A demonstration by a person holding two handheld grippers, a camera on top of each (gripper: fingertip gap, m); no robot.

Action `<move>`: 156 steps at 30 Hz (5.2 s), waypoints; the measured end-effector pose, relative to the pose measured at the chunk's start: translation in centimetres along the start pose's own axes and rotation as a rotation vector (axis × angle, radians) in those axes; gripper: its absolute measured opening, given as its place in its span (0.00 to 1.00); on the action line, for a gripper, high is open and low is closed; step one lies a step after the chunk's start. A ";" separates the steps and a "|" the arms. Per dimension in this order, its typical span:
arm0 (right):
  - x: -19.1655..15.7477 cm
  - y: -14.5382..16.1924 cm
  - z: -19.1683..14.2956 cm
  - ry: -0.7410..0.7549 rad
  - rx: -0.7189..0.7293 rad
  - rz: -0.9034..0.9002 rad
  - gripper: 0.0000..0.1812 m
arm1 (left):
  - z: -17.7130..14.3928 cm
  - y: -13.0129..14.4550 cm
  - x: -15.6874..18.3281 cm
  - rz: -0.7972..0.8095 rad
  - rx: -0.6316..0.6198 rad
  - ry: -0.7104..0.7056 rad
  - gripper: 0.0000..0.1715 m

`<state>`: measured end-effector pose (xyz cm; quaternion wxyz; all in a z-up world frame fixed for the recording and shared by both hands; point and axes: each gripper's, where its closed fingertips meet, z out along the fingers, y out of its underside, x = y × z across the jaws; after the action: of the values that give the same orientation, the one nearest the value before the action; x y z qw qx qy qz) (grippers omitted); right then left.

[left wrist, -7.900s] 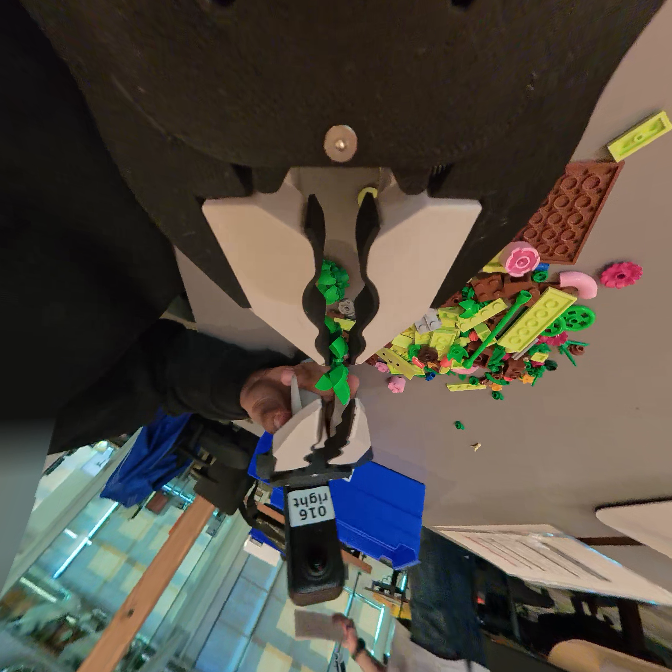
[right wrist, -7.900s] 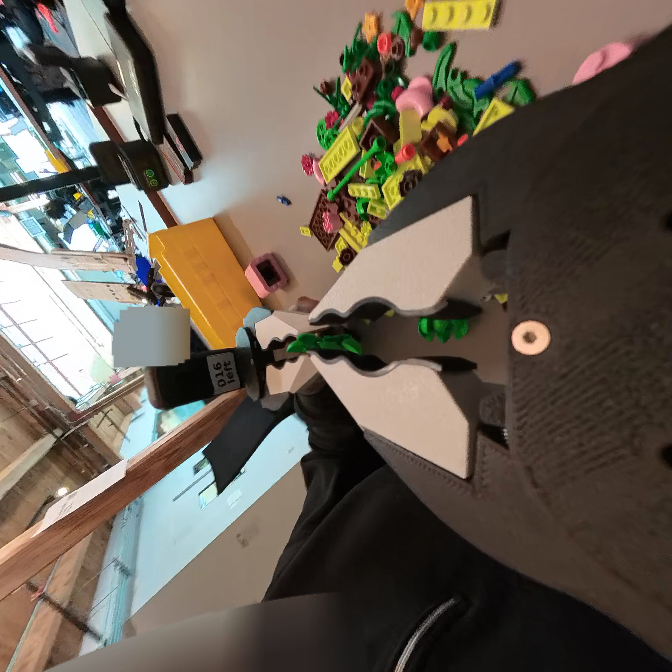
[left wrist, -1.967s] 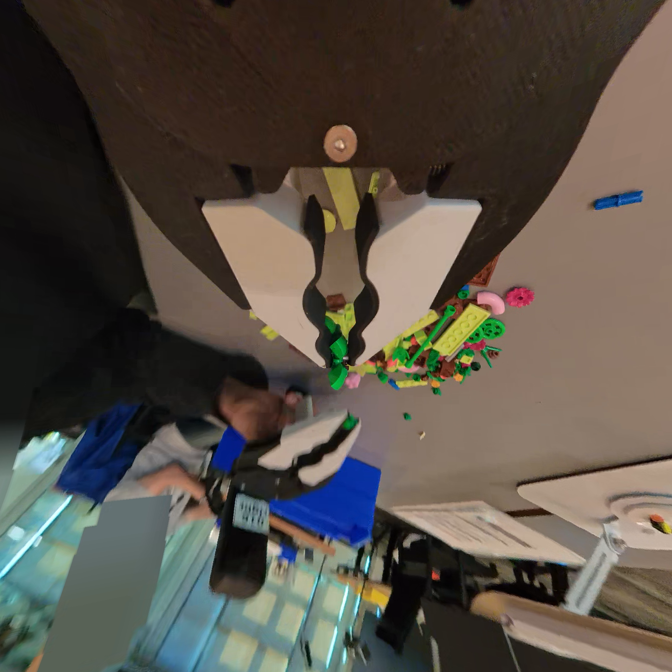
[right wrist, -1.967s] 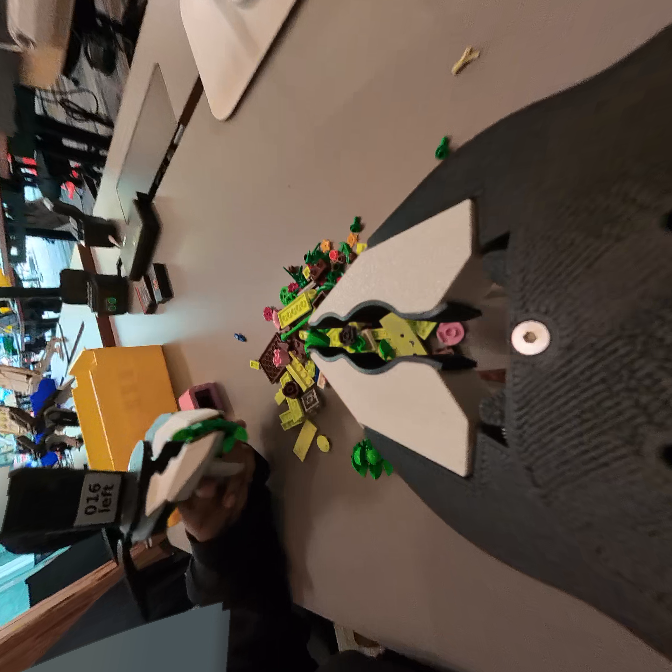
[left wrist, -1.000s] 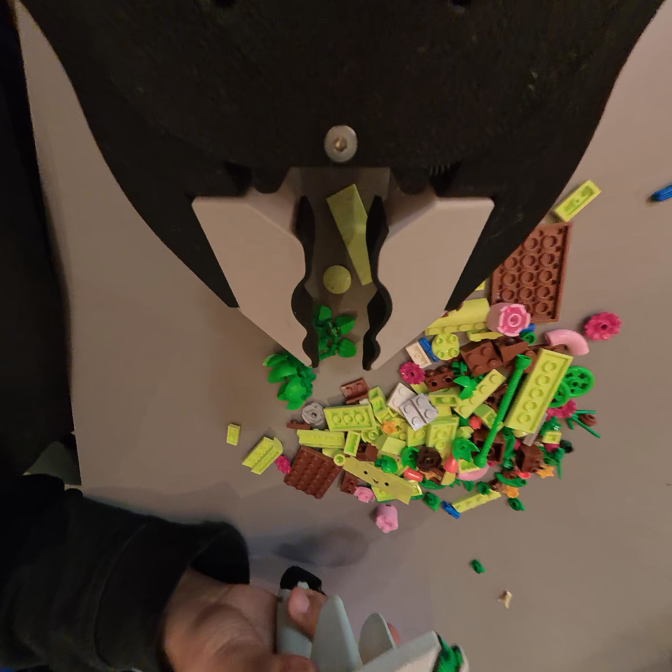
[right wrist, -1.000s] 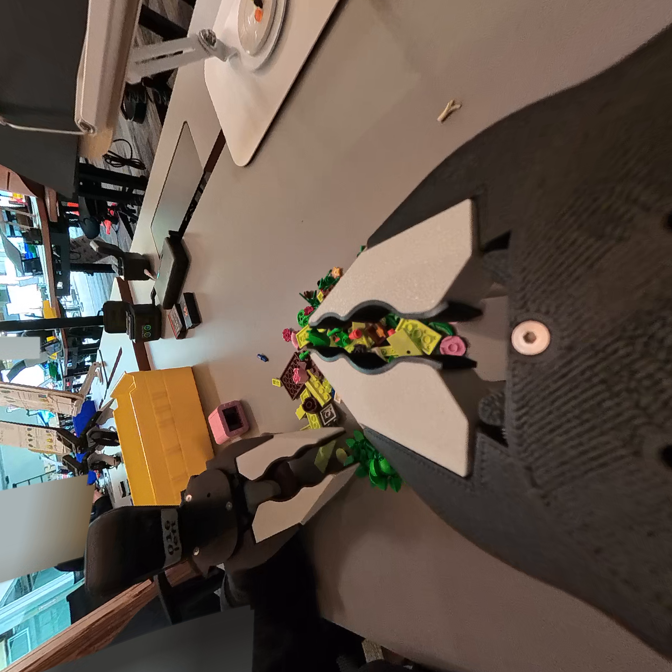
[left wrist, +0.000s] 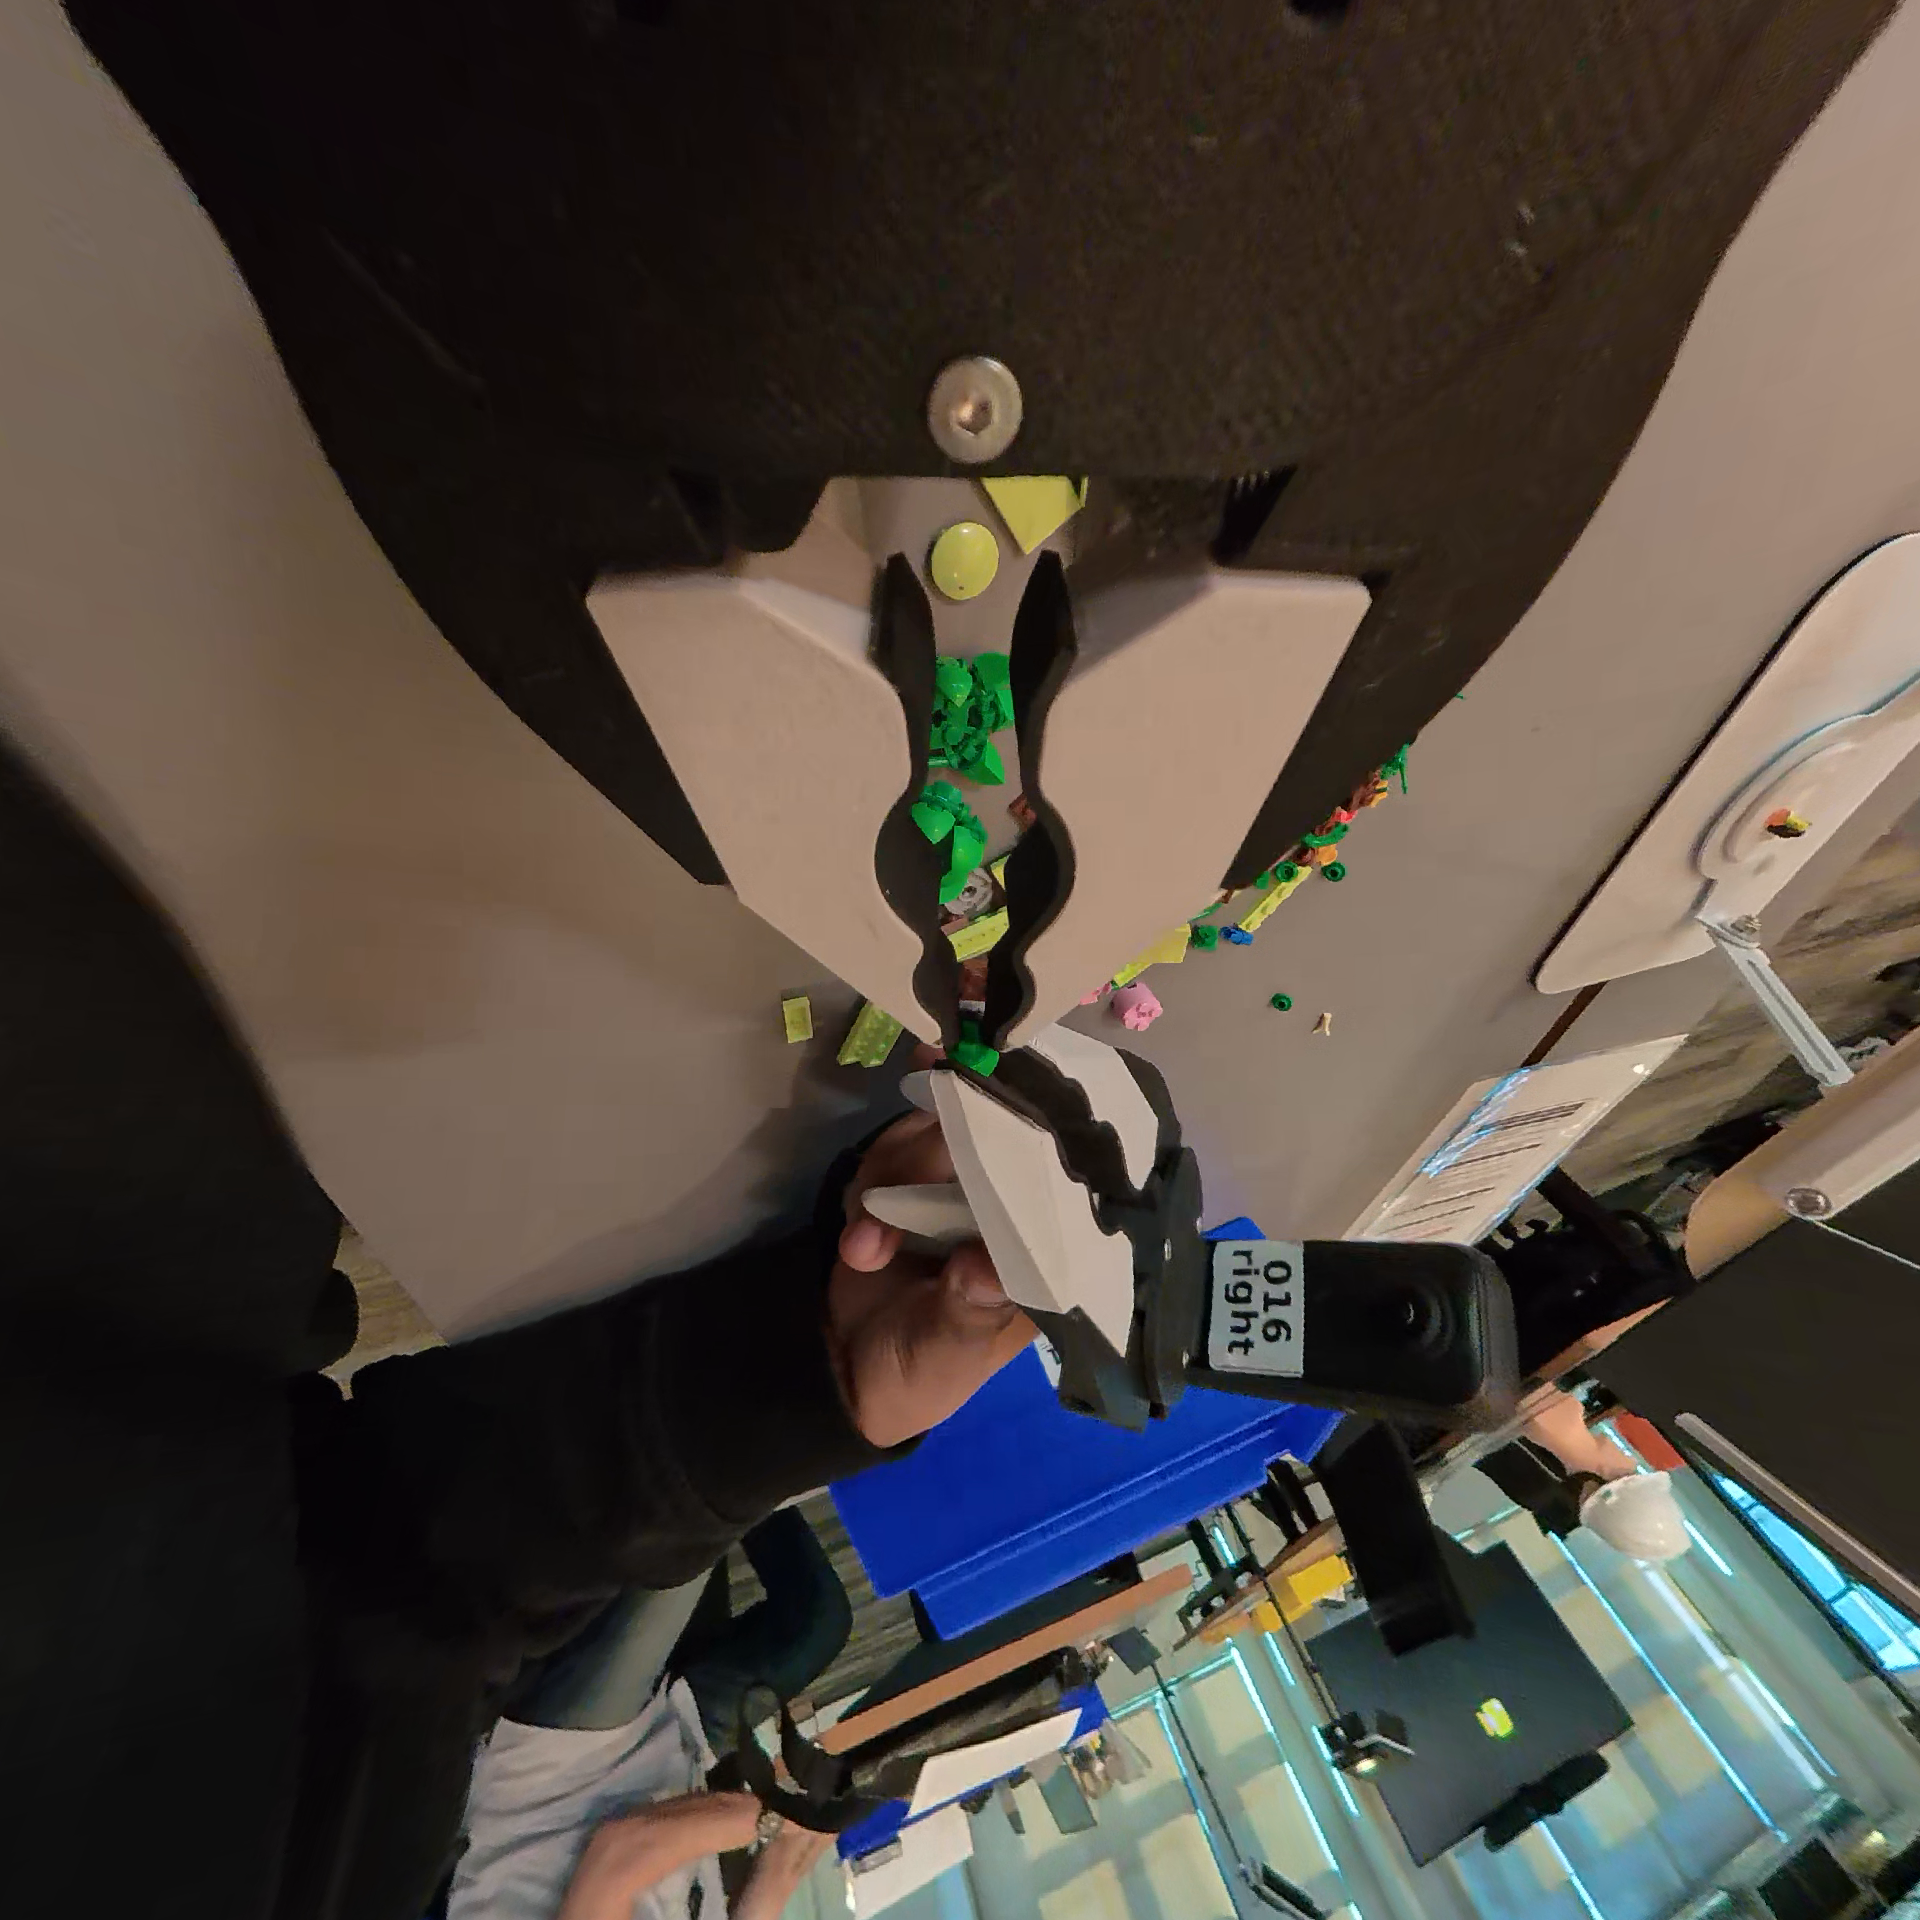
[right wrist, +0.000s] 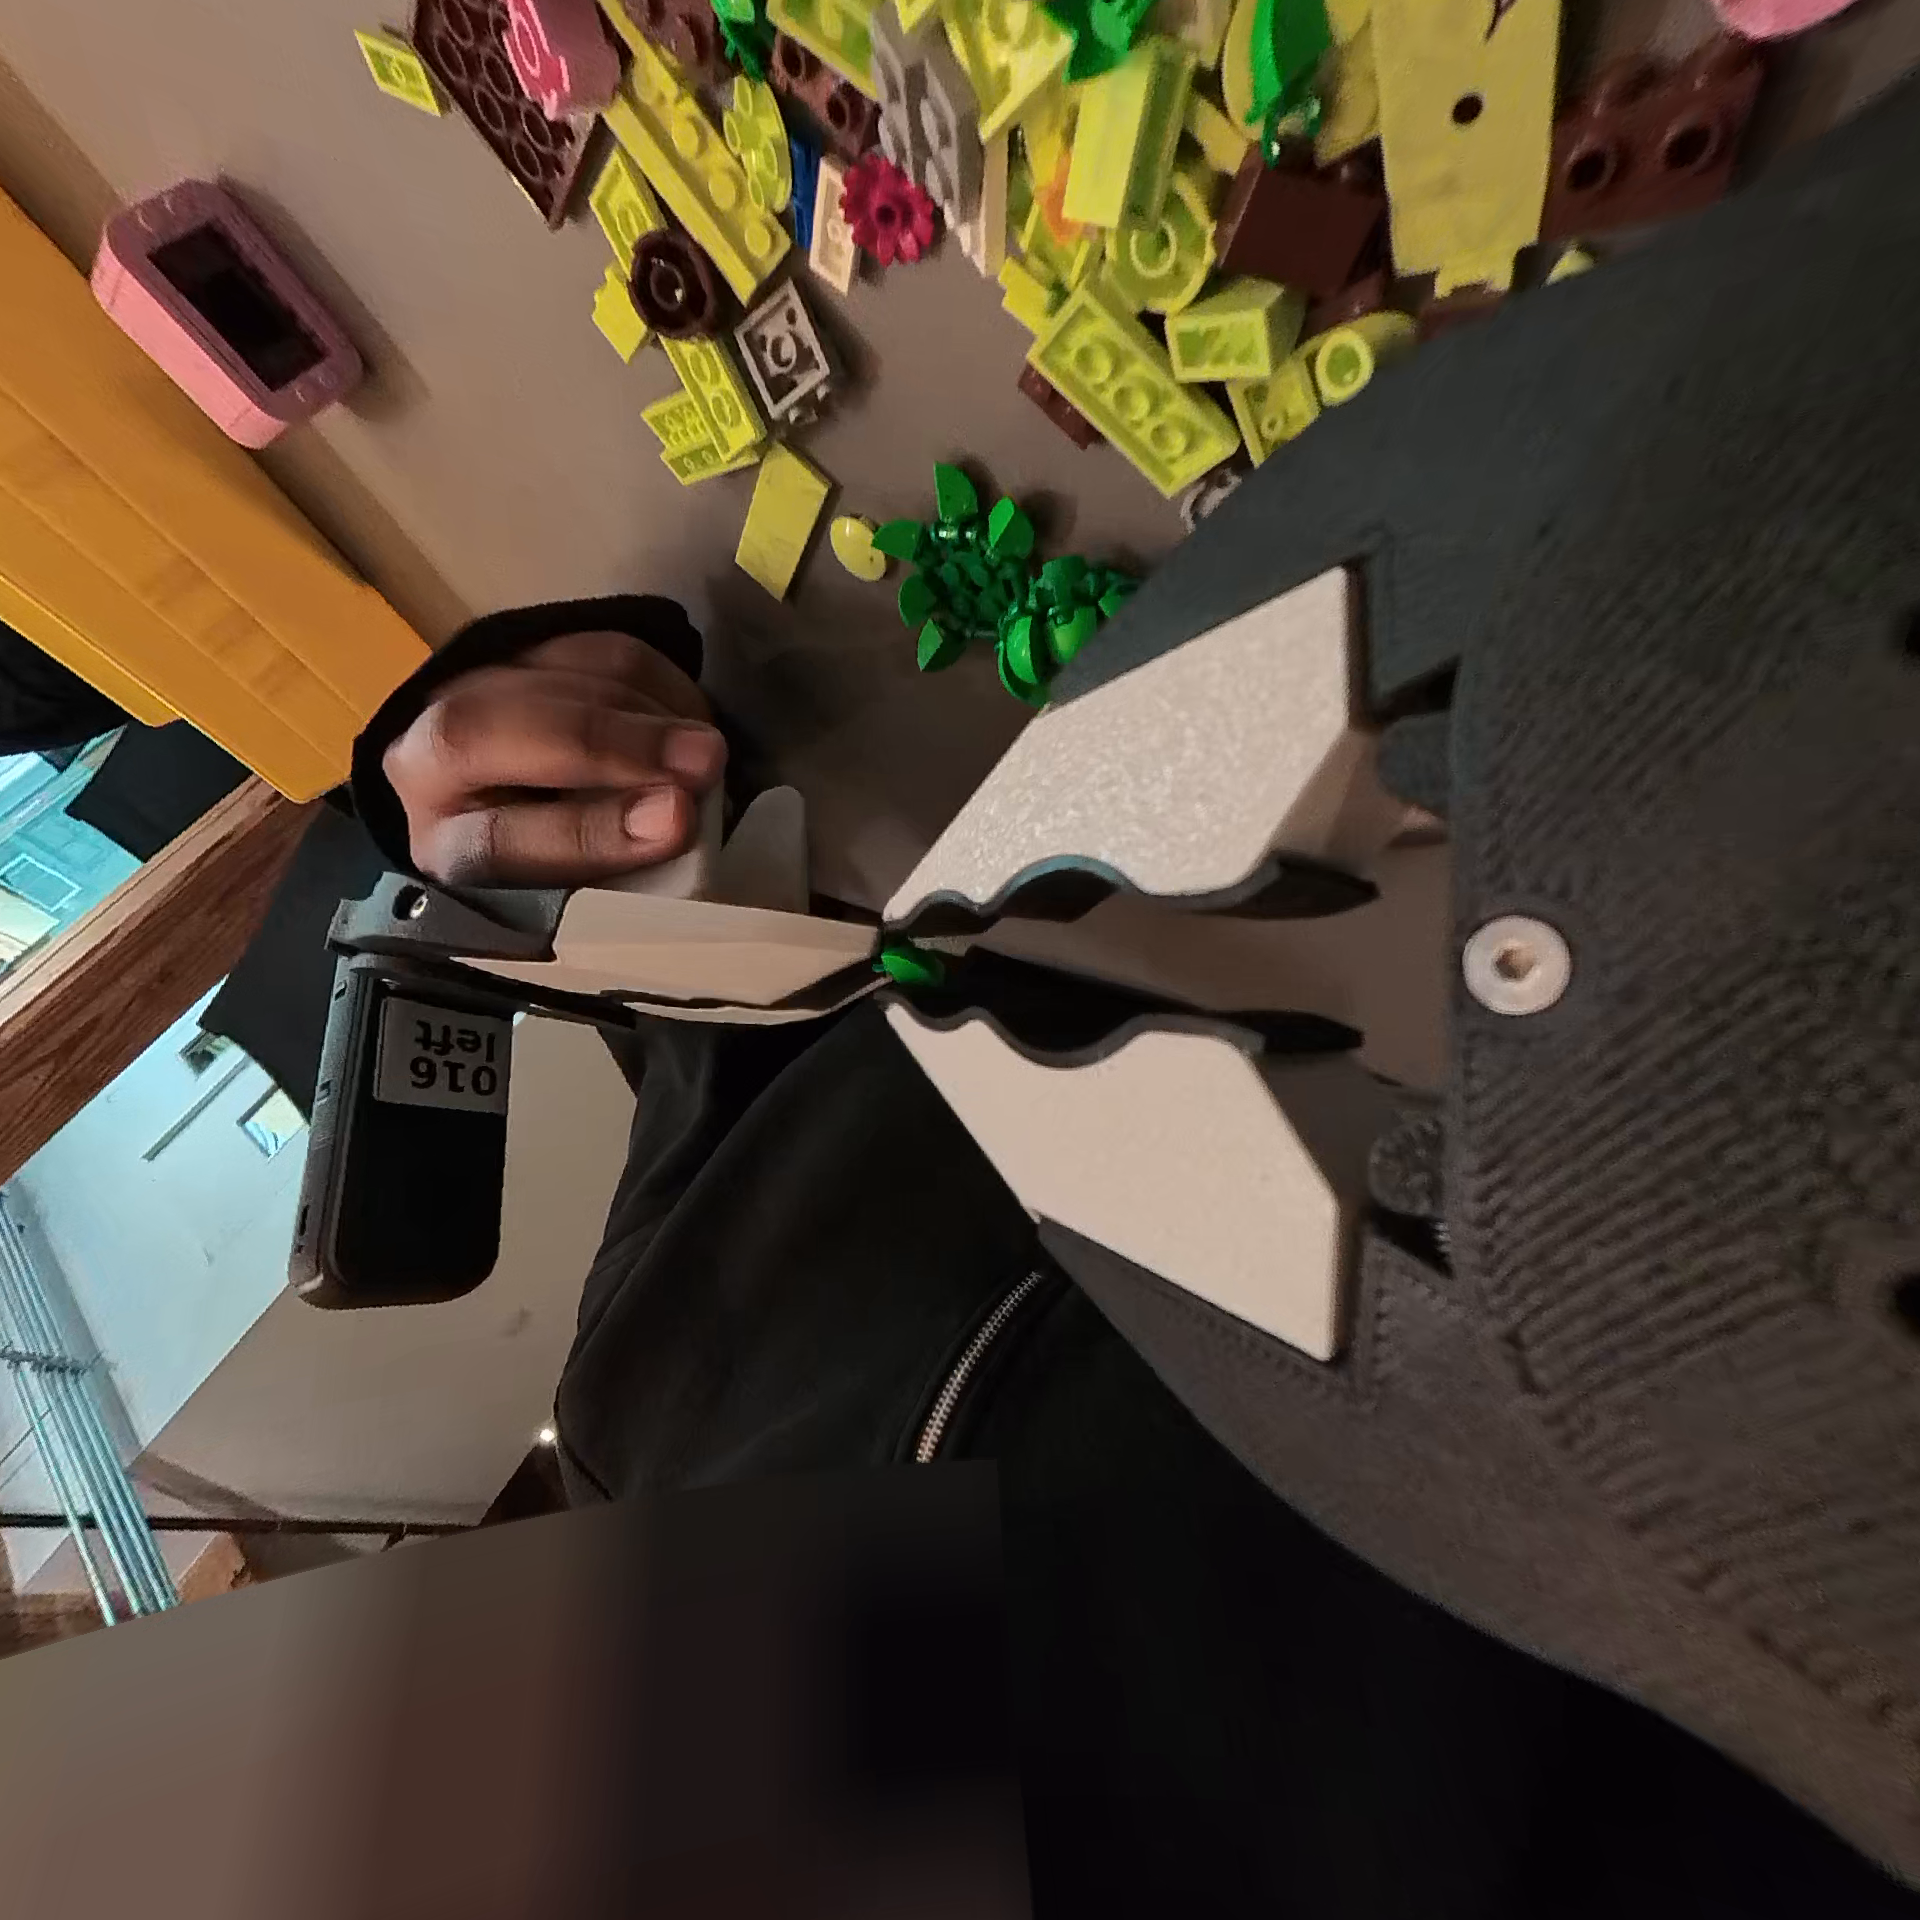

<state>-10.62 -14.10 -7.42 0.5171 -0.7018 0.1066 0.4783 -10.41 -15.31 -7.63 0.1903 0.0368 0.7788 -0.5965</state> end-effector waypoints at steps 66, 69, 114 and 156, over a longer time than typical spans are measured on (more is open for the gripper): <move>11.2 -2.0 -12.1 0.976 0.006 -0.243 0.02 | -0.4 8.8 -5.0 -0.302 -0.441 -0.177 0.01; 10.9 -2.4 -11.9 0.994 0.006 -0.300 0.06 | -0.5 8.6 -5.2 -0.298 -0.429 -0.192 0.01; 9.2 -1.0 -8.9 0.939 -0.174 -0.385 0.06 | -0.6 8.6 -5.6 -0.253 -0.433 -0.241 0.00; 2.7 -2.2 -1.8 0.888 -0.263 -1.209 0.02 | 0.4 1.3 -3.0 -0.714 0.082 0.097 0.02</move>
<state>-6.83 -13.73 -8.14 0.5098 -0.8204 -0.1561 -0.2065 -7.15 -14.81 -7.89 -0.0689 -0.2017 0.7262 -0.6536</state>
